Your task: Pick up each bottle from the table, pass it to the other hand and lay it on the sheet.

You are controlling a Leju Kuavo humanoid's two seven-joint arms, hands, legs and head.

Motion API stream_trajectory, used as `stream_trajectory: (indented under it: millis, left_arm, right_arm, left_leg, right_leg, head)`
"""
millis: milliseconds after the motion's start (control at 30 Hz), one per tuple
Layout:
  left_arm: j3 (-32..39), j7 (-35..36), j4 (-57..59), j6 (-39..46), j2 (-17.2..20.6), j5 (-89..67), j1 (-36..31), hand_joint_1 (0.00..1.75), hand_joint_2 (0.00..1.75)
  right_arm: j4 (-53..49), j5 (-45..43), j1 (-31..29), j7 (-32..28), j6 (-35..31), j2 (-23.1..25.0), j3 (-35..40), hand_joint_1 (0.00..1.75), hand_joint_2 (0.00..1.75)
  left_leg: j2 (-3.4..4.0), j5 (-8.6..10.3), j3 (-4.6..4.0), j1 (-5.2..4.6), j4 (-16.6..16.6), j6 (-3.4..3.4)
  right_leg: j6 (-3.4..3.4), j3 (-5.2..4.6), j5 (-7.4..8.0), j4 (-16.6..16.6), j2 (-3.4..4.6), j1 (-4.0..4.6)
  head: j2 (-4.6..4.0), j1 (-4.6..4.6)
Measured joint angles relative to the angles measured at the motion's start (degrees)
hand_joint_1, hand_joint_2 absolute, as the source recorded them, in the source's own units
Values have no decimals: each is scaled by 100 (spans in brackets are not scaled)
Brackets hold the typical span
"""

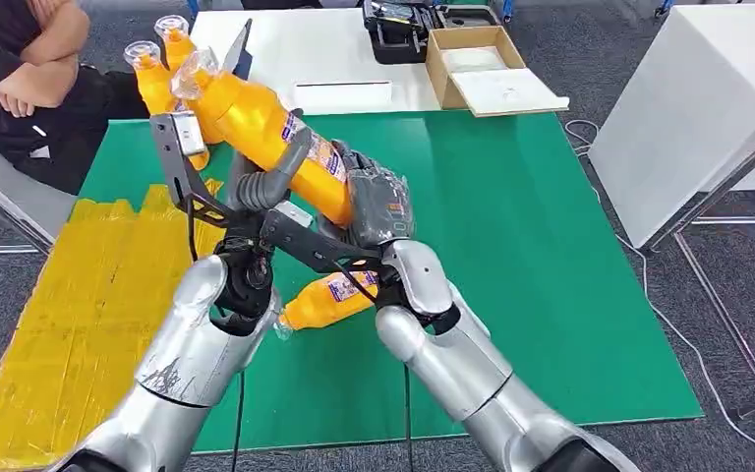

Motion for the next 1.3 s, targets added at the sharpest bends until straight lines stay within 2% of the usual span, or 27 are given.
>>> stream_trajectory:
  millis: [433,467,500,533,800,1000,1200,1300]
  left_arm:
    - [124,-39,0,-2,0,-57,61,175,175]
    - [131,-39,0,-2,0,-57,64,175,175]
    - [138,-39,0,-2,0,-57,67,175,175]
    - [142,-37,0,-4,-2,-57,69,175,175]
    - [314,-87,-67,-116,83,-144,78,175,175]
    - [1113,-421,-489,-308,524,-421,236,175,175]
    - [1929,-946,-697,4,1117,-2730,500,175,175]
    - [2107,-1097,-629,177,1408,-4382,598,175,175]
  right_arm:
    - [107,-398,-14,-59,30,22,31,175,175]
    - [116,-415,-14,-74,33,22,28,154,175]
    - [123,-420,-14,-85,33,22,26,0,175]
    - [129,-422,-14,-94,33,22,24,0,0]
    - [-108,-1274,247,-498,377,-131,-196,0,0]
    - [-1242,-1534,1104,-732,830,-662,-1063,0,0]
    - [-2113,-2185,1632,-1125,1069,-1191,-2036,0,0]
    - [-2350,-2507,1743,-1257,1080,-1465,-2363,0,0]
  left_leg:
    - [0,0,0,-1,0,0]
    - [0,0,0,-1,0,0]
    - [0,0,0,-1,0,0]
    - [0,0,0,-1,0,0]
    - [0,0,1,0,0,0]
    - [-1,-1,-1,-1,0,1]
    - [-3,0,0,-1,-1,0]
    - [-4,0,3,-1,0,0]
  right_leg:
    - [0,0,0,0,0,0]
    - [0,0,0,0,0,0]
    - [0,0,0,0,0,0]
    - [0,0,0,0,0,0]
    - [0,0,0,0,0,0]
    - [0,0,0,0,0,0]
    - [0,0,0,0,-2,0]
    - [0,-1,0,-1,-2,0]
  head:
    - [0,-2]
    - [0,-2]
    - [0,-2]
    - [0,-2]
    - [0,-2]
    - [0,0]
    - [0,0]
    - [0,0]
